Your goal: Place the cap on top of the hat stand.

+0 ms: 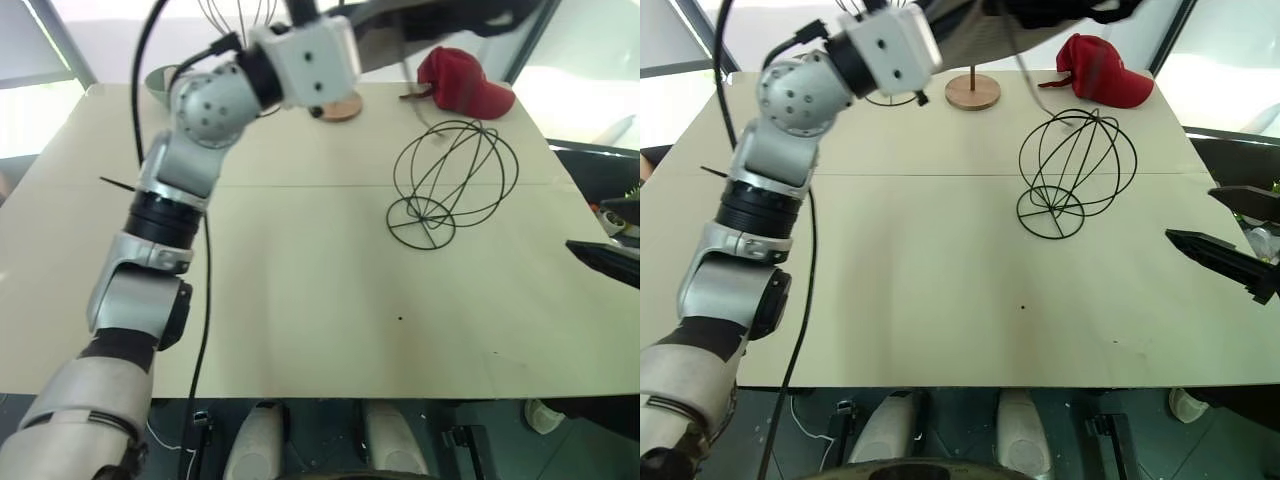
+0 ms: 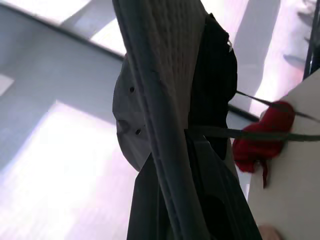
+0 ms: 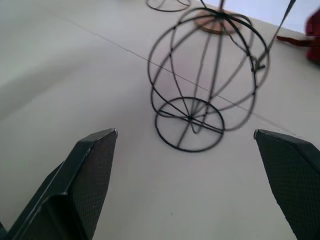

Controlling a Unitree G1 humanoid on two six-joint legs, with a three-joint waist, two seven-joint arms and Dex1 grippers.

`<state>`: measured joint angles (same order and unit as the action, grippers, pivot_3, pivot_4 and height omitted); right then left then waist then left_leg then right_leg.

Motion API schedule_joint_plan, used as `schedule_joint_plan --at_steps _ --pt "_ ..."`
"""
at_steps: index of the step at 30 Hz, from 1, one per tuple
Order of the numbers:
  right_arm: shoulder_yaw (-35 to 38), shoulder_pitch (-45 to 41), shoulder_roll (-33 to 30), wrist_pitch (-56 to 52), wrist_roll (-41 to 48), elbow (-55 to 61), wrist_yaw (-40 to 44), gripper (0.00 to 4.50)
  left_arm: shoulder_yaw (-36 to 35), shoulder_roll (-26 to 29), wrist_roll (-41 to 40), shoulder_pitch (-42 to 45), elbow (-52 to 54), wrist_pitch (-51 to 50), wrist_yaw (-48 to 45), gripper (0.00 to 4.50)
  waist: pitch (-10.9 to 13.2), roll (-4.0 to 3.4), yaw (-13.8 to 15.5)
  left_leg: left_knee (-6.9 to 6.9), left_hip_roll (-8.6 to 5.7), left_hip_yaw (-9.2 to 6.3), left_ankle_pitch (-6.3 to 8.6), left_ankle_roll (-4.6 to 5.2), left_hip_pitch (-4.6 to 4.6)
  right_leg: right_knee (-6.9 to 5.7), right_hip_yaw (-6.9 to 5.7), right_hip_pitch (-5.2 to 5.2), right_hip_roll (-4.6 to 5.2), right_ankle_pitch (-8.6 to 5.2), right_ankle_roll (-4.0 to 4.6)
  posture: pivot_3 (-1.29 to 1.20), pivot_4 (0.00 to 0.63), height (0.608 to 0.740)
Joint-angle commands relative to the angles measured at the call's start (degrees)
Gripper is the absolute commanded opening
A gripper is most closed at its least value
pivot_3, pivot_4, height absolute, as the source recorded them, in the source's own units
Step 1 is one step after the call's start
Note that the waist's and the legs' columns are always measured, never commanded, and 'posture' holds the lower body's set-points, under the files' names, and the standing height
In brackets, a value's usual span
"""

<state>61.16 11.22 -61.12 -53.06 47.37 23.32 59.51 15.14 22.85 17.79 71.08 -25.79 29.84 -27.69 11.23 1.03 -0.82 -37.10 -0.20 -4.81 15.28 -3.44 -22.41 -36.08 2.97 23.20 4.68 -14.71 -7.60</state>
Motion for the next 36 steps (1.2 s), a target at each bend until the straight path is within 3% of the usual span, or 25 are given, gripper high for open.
schedule_joint_plan --at_steps 1,7,17,22,34,35,36 --pt "6.1 1.6 1.3 -0.3 -0.2 0.5 0.1 4.50 4.6 0.9 10.4 2.1 -5.4 10.9 7.6 0.03 0.0 -0.03 -0.2 0.01 0.00 0.02 0.00 0.00 0.04 -0.01 0.04 0.00 -0.02 0.00 0.00 0.00 0.150 0.740" --pt "10.3 3.4 3.9 -2.7 2.7 3.4 -2.2 4.50 19.1 5.3 39.7 2.5 -10.7 19.9 34.0 0.03 0.0 -0.01 0.1 -0.02 0.00 0.03 0.00 0.00 0.01 -0.01 0.08 0.00 -0.02 -0.01 -0.03 0.00 0.150 0.740" --pt "11.0 9.3 7.2 -1.2 1.4 5.2 -3.5 4.50 31.3 7.7 61.6 2.2 -10.4 14.2 63.8 0.03 0.0 0.03 0.6 -0.04 -0.03 0.03 0.00 0.00 -0.07 -0.02 0.06 0.02 0.03 -0.06 -0.10 0.00 0.150 0.740" --pt "9.7 11.6 7.7 0.8 0.1 5.2 -3.4 4.50 35.7 7.6 65.2 2.6 -14.0 13.8 67.6 0.03 0.0 0.02 0.6 -0.04 -0.03 0.04 0.00 -0.01 -0.06 -0.03 0.05 0.02 0.03 -0.07 -0.12 0.00 0.150 0.740" --pt "11.8 15.5 5.0 3.5 -3.4 2.1 0.3 4.50 36.5 6.3 60.9 2.4 -21.8 15.4 66.4 0.03 0.0 0.03 0.4 -0.05 -0.03 0.05 0.00 -0.01 -0.06 -0.05 0.05 0.02 0.04 -0.08 -0.13 0.00 0.150 0.740" --pt "12.0 15.7 4.8 3.7 -3.7 1.6 0.7 4.50 36.3 6.2 60.1 2.3 -22.1 16.1 65.8 0.67 0.0 0.04 0.4 -0.05 -0.03 0.05 0.00 -0.01 -0.06 -0.05 0.05 0.02 0.04 -0.08 -0.13 0.00 0.150 0.740" --pt "11.9 15.7 4.5 3.9 -3.9 1.2 1.0 4.50 36.2 6.3 59.4 2.2 -22.4 16.6 65.4 0.86 0.0 0.04 0.4 -0.05 -0.03 0.05 0.00 -0.01 -0.06 -0.04 0.05 0.02 0.03 -0.08 -0.13 0.00 0.150 0.740"
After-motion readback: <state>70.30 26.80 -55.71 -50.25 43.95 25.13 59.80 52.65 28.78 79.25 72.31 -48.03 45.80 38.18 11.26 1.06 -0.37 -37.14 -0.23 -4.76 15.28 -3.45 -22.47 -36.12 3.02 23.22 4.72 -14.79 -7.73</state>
